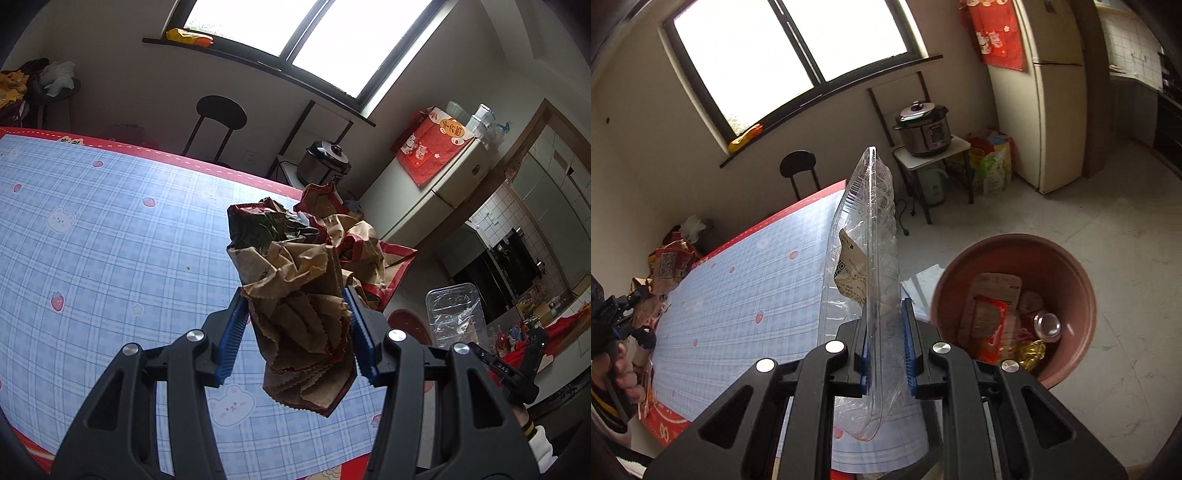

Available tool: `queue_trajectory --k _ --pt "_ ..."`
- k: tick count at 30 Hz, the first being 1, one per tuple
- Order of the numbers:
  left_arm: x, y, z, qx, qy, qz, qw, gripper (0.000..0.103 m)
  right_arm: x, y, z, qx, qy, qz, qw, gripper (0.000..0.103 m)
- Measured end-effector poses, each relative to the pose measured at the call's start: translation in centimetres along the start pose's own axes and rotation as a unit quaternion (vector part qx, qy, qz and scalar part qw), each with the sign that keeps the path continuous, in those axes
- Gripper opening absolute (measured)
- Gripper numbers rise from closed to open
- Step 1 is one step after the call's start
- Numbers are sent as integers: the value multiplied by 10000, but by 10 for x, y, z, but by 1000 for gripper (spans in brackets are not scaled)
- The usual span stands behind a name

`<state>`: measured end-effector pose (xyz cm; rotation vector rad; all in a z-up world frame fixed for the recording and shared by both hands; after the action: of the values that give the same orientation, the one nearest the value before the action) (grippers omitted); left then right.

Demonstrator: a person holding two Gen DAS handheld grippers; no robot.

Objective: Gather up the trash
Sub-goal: 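Carry the wrappers and clear box over the bucket and release both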

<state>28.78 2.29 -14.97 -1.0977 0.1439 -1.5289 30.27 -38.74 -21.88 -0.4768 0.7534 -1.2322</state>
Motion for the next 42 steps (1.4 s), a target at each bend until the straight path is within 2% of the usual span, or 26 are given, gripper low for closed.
queue_trajectory --k 5,12,17,19,20,21,23,24,28,35,42 --pt "23 3 -14 -54 83 -47 9999 53 56 -11 3 -1 22 -514 9987 16" --pt "32 0 -28 -44 116 54 9999 53 108 -7 12 -65 73 -1054 9944 16" --pt "35 -3 -29 -8 120 140 9998 53 125 6 15 -101 242 -1037 9943 18" --pt "37 -3 -30 -4 146 155 9998 54 129 12 14 -178 315 -1041 9939 33" --pt "39 -3 -30 -6 162 157 9997 53 131 12 13 -168 367 -1062 9935 53" --pt "41 -3 -30 -9 178 157 9997 53 132 11 16 -113 411 -1052 9935 61" --pt "42 -1 -29 -22 215 140 9997 54 128 6 17 -39 420 -1035 9937 67" --pt "45 0 -30 -35 240 127 9996 54 127 3 18 -26 397 -1101 9931 76" --pt "56 7 -30 -95 401 36 9991 54 123 -18 19 166 277 -1353 9903 97" --pt "105 31 -44 -397 942 -258 9944 54 122 -51 8 303 340 -1549 9869 98" --pt "184 82 -79 -899 1739 -598 9788 54 128 -72 -15 257 438 -1588 9860 98"
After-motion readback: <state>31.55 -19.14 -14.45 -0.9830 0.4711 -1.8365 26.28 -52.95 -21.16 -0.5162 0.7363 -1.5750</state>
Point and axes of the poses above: each gripper's, at about its wrist camera, not at the fingertips, and y roughly the way its jaws point, x to its right, z to its top, the point moved 9 cm from there along y, roughly the way its jaws point, and after that the axes turned 8 degrees about -y, right-handed, at the moved point
